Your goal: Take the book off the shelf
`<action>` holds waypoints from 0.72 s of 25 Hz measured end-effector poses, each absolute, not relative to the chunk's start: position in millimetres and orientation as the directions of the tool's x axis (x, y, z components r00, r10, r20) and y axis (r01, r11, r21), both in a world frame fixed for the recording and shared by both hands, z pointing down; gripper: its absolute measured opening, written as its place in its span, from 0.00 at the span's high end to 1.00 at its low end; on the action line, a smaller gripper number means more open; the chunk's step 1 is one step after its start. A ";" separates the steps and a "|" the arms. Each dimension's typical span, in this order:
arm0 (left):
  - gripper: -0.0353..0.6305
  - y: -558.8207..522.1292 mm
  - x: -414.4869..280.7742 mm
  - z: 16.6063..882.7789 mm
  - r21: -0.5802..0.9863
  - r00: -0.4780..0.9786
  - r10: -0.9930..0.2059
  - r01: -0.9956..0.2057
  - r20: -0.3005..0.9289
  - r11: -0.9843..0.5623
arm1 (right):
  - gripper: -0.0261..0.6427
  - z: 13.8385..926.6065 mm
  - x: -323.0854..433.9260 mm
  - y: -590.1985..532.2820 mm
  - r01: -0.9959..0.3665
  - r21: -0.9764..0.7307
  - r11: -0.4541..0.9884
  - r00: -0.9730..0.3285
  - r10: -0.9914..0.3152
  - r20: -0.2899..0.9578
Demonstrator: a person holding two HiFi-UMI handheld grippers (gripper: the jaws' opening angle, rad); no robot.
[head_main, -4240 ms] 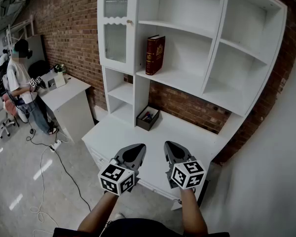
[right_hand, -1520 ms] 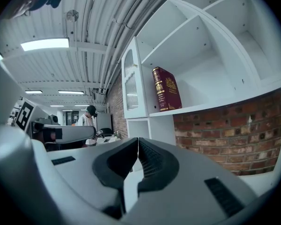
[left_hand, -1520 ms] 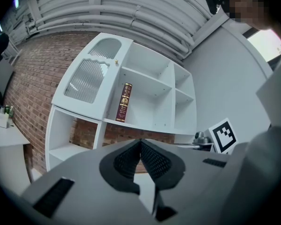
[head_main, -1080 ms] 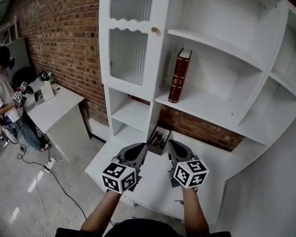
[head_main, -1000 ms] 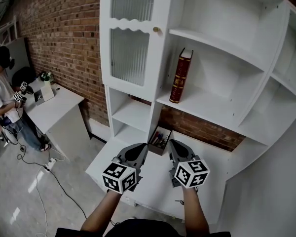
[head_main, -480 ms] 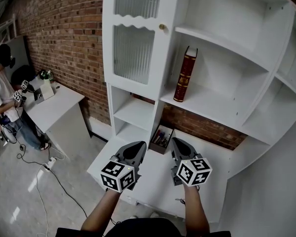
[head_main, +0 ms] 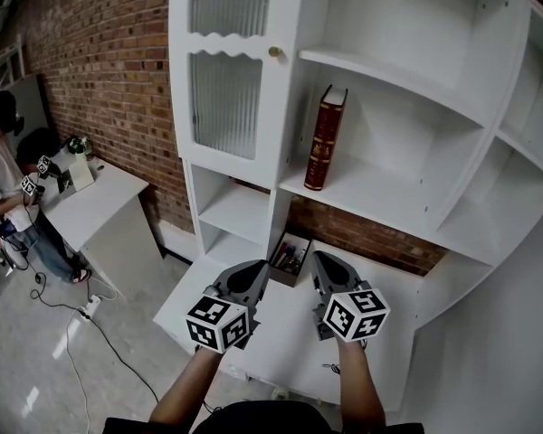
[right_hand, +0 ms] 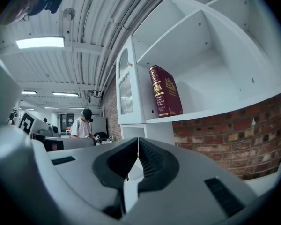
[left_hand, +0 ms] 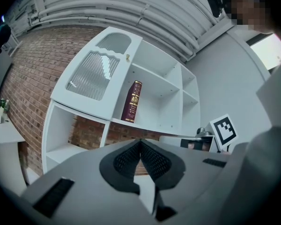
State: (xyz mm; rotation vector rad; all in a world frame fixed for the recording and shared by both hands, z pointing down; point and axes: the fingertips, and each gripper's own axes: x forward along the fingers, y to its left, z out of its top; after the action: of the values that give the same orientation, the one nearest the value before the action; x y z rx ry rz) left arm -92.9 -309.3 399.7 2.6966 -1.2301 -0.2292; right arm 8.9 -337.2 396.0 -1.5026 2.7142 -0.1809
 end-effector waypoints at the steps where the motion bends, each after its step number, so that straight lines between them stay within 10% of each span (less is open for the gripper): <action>1: 0.92 -312.0 -90.2 398.0 0.214 0.647 -0.759 -0.733 -0.071 -0.645 | 0.93 395.2 10.7 -339.0 -0.841 -0.117 0.528 -0.535 -0.845 0.026; 18: 0.92 -362.7 -46.2 364.2 0.176 0.616 -0.778 -0.758 -0.121 -0.628 | 0.93 386.6 41.7 -369.8 -0.818 -0.088 0.569 -0.572 -0.820 0.024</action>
State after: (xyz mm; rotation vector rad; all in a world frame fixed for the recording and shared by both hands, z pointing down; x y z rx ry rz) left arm -46.2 -362.7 364.2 2.7268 -1.3007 -0.2818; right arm 41.7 -369.8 386.6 -1.4432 2.7648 -0.1385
